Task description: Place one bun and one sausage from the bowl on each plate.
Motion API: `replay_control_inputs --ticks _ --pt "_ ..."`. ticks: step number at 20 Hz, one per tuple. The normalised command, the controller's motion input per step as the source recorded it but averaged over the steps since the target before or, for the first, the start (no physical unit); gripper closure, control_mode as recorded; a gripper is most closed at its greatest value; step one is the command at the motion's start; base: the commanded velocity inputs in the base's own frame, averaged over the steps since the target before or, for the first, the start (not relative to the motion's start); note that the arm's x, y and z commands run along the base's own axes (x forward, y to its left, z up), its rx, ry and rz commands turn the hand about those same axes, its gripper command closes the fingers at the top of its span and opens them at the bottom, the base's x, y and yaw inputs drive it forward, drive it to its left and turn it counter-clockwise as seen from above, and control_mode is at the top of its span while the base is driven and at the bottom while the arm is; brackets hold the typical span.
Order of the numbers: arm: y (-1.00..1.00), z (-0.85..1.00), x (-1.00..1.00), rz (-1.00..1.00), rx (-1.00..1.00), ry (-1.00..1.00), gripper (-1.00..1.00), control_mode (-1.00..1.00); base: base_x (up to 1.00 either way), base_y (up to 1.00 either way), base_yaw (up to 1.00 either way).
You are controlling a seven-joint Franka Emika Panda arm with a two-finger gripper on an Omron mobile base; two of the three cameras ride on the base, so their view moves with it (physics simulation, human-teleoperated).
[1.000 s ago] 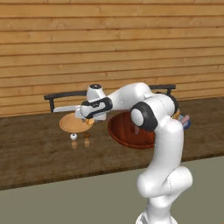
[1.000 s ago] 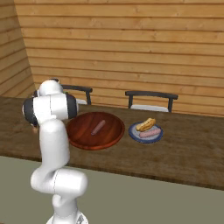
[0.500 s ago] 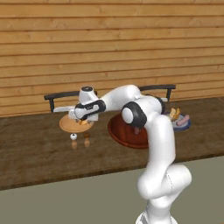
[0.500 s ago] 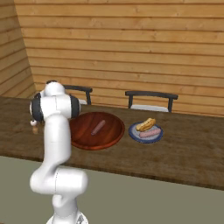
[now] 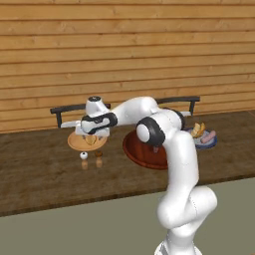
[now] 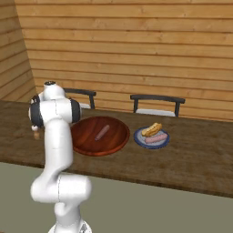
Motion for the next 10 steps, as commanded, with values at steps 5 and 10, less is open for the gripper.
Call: replay_control_inputs --ticks 5,10 --pt "-0.40 0.77 -0.67 0.00 0.09 -0.23 -1.00 -1.00 0.00 0.00 0.00" --pt "-0.98 0.99 -1.00 -0.08 0.07 -0.21 -1.00 -1.00 0.00 0.00 0.00"
